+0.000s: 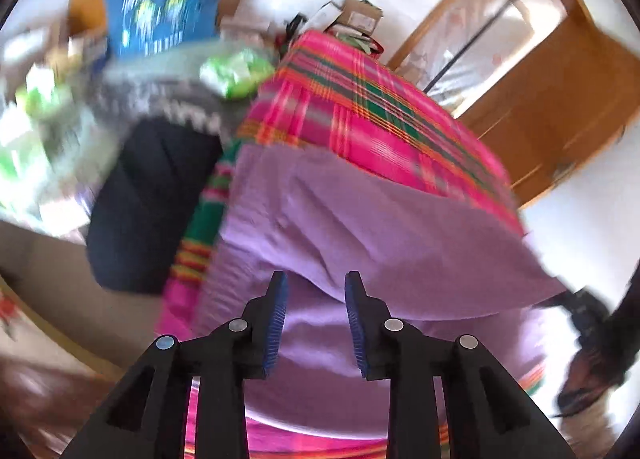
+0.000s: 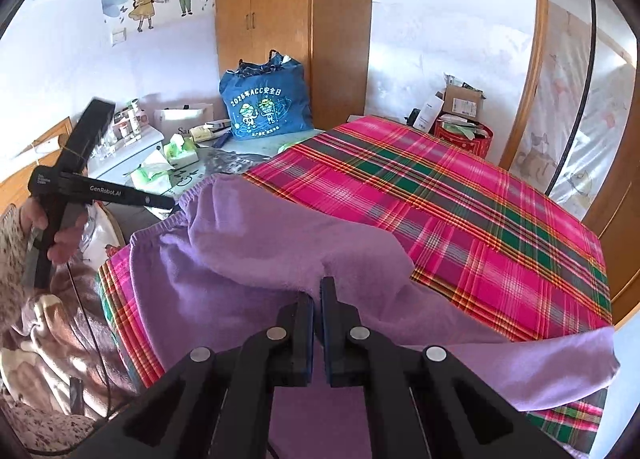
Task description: Fold clothes
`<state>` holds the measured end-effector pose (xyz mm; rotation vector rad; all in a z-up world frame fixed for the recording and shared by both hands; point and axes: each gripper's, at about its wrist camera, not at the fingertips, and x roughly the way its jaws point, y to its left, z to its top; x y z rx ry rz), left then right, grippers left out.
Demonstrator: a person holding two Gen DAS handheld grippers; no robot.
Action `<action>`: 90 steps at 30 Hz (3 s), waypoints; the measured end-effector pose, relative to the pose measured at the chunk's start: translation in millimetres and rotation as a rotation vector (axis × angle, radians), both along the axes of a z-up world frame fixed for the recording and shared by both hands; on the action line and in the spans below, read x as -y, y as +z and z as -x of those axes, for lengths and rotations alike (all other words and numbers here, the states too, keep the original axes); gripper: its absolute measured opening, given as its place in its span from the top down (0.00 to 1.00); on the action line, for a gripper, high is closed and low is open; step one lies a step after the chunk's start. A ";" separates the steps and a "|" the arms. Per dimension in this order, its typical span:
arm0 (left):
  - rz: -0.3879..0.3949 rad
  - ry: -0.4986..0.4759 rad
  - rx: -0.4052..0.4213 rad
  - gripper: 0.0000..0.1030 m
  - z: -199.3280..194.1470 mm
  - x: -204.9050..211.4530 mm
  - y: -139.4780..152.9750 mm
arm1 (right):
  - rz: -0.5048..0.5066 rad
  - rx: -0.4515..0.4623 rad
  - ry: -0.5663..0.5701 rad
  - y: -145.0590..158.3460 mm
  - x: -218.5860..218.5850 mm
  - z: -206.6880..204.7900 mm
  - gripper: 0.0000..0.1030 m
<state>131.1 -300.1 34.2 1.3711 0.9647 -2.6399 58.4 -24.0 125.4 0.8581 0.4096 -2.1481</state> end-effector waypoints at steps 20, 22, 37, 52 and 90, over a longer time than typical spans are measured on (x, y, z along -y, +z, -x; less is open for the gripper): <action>-0.648 0.286 -0.060 0.40 27.5 -3.0 -74.5 | 0.134 0.048 -0.088 12.1 -17.2 28.6 0.97; -0.643 0.308 -0.067 0.41 28.0 0.0 -72.0 | 0.136 0.055 -0.093 9.9 -19.0 29.5 0.97; -0.472 0.425 -0.170 0.92 0.1 17.2 -29.1 | 0.107 0.028 -0.100 -2.6 -20.9 20.0 0.97; -0.385 0.393 -0.220 0.93 -36.9 10.1 0.9 | 0.038 -0.178 -0.064 13.6 -29.1 -26.3 0.97; -0.325 0.495 -0.085 0.96 -105.2 6.3 -66.3 | -0.152 0.016 0.038 -89.9 -33.1 -86.3 0.96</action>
